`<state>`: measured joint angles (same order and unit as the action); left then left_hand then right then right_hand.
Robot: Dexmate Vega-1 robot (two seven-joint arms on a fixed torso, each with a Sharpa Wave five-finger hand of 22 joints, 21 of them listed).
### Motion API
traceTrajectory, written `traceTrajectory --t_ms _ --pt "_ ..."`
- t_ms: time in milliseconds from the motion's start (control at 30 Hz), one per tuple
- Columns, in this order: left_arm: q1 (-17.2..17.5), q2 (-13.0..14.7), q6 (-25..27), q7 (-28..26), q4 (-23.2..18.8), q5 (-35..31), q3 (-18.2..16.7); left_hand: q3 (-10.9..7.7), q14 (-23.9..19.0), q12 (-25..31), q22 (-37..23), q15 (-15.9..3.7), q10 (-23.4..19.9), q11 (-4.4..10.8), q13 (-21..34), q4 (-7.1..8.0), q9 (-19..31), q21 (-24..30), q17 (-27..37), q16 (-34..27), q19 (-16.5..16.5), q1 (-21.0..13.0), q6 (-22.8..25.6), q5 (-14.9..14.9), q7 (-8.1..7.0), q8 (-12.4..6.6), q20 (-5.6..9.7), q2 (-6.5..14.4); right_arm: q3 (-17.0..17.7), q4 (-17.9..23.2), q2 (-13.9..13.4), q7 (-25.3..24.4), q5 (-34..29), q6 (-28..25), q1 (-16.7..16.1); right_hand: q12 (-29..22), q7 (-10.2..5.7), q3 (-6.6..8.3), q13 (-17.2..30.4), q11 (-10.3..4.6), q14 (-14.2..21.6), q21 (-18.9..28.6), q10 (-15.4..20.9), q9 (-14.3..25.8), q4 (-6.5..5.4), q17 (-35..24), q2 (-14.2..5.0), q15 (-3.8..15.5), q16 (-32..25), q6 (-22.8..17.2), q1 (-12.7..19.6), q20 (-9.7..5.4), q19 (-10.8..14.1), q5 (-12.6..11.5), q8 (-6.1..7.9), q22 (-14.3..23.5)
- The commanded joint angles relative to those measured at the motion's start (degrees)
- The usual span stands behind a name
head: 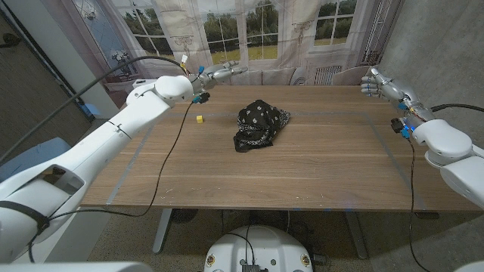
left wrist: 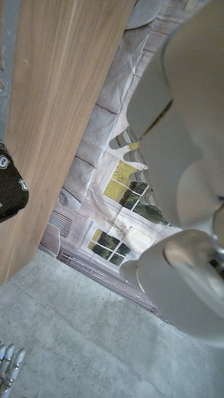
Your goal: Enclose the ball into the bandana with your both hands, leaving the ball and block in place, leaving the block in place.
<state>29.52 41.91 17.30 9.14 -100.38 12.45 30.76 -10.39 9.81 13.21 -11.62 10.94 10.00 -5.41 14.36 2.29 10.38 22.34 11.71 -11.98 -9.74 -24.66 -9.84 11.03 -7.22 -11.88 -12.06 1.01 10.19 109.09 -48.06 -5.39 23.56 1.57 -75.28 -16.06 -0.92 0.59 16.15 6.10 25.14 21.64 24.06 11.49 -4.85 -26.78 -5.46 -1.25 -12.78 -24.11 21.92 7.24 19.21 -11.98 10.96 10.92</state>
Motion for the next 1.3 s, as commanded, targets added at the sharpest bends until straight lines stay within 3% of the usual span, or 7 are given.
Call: traceTrajectory --t_ms 33,333,567,767,900,1067,1300 --pt "5.68 -1.6 -12.1 -5.55 1.48 7.11 -4.98 0.53 11.63 0.71 -0.15 -0.43 10.56 0.89 -0.37 0.22 0.11 0.94 -0.12 -0.68 -18.18 1.12 -11.42 0.31 -1.04 -0.54 0.17 -0.11 -4.53 -5.5 1.9 3.32 3.93 6.59 4.08 2.57 -0.97 -0.59 -0.59 -0.92 -4.34 -1.04 -4.03 -0.14 0.1 1.27 0.14 -1.02 1.74 2.18 -0.09 -0.85 -1.43 -0.4 -0.34 0.02" --pt "6.21 -1.33 -17.14 -1.15 3.58 12.27 -6.24 1.3 10.29 0.75 0.05 -0.98 9.66 1.51 -1.13 0.4 -0.02 1.03 -0.41 -0.63 -16.58 2.32 -8.68 0.47 -1.72 -0.61 0.06 -0.43 -9.03 -12.88 5.29 8.83 10.72 14.25 9.51 5.68 -2.71 -1.4 -2.93 -3.02 -17.13 -4.56 -12.18 -0.46 0.92 5.73 0.96 -1.66 3.17 5.63 -0.3 -2.86 -5.71 -0.28 -0.21 -0.49" --pt "8.66 -1.9 -21.21 -0.69 4.99 16.33 -8.31 2.92 10.29 0.36 0.17 -1.48 9.5 2.61 -2.04 1.71 -0.19 0.02 -0.52 -0.25 -17.63 5.43 -6.82 0.8 -2.93 -0.18 0.01 -0.94 -11.17 -17.35 9.04 13.5 18.12 18.63 12.79 5.64 -3.55 -1.76 -3.76 -4.01 -20.34 -6.25 -13.9 -0.55 1.16 7.56 1.33 -0.5 2.98 6.61 -0.48 -1.53 -8.04 -0.24 -0.33 -0.62" --pt "8.29 -2.7 -23.6 3.61 8.95 20.26 -8.45 4.45 11.57 0.1 0.27 -2.47 8.62 3.58 -2.9 3.42 -0.35 -1.48 -0.68 0.57 -19.87 8.74 -5.37 1.39 -3.2 0.44 0.06 -0.8 -12.13 -17.93 10.29 9.94 19.74 17.83 13.52 5.15 -4.28 -2.89 -4.85 -4.76 -24.6 -11.15 -15.03 -0.7 1.06 11.22 1.97 0.33 2.6 7.44 -1.85 -0.56 -18.36 -0.48 -0.09 -0.79" --pt "8.7 -2.9 -24.5 5.3 10.37 22.28 -8.67 5.35 12.17 -0.39 0.35 -2.79 8.8 4.35 -3.35 4.54 -0.41 -2.64 -0.82 0.82 -21.72 10.8 -4.93 1.9 -3.82 0.84 0.17 -0.45 -12.49 -16.25 10.28 2.32 16.72 15.88 12.7 5.01 -4.44 -3.3 -5.06 -5.08 -26.69 -12.22 -15.15 -0.74 0.99 12.82 2.01 1.07 2.48 7.36 -2.41 0.49 -25.29 -0.65 0.01 -0.87" --pt "11.13 -3.81 -26.91 4.15 10.79 24.74 -10.37 6.14 13.93 -0.99 0.44 -3.97 9.31 5.09 -3.66 5.57 -0.46 -3.62 -0.99 1.36 -23.0 12.73 -4.83 2.52 -4.12 1.2 0.62 0.23 -13.05 -15.96 13.0 -6.34 14.38 15.32 12.77 4.15 -3.58 -4.07 -5.22 -3.88 -29.76 -12.02 -12.11 -0.77 0.76 15.25 1.94 3.46 2.28 4.46 -3.59 -2.32 -35.28 -1.05 0.67 -0.98" --pt "14.91 -4.49 -27.76 -1.14 9.94 26.0 -12.36 6.93 15.68 -1.87 0.55 -5.32 10.84 6.04 -3.91 6.32 -0.51 -5.05 -1.19 1.61 -25.17 14.67 -5.32 3.15 -4.46 1.6 2.02 1.08 -15.77 -19.59 13.95 -4.34 14.04 16.7 16.04 3.44 -2.99 -4.37 -5.23 -3.22 -30.08 -11.69 -8.99 -0.8 0.73 15.89 1.88 4.27 1.88 2.59 -4.0 -3.38 -38.01 -1.24 0.99 -1.05"
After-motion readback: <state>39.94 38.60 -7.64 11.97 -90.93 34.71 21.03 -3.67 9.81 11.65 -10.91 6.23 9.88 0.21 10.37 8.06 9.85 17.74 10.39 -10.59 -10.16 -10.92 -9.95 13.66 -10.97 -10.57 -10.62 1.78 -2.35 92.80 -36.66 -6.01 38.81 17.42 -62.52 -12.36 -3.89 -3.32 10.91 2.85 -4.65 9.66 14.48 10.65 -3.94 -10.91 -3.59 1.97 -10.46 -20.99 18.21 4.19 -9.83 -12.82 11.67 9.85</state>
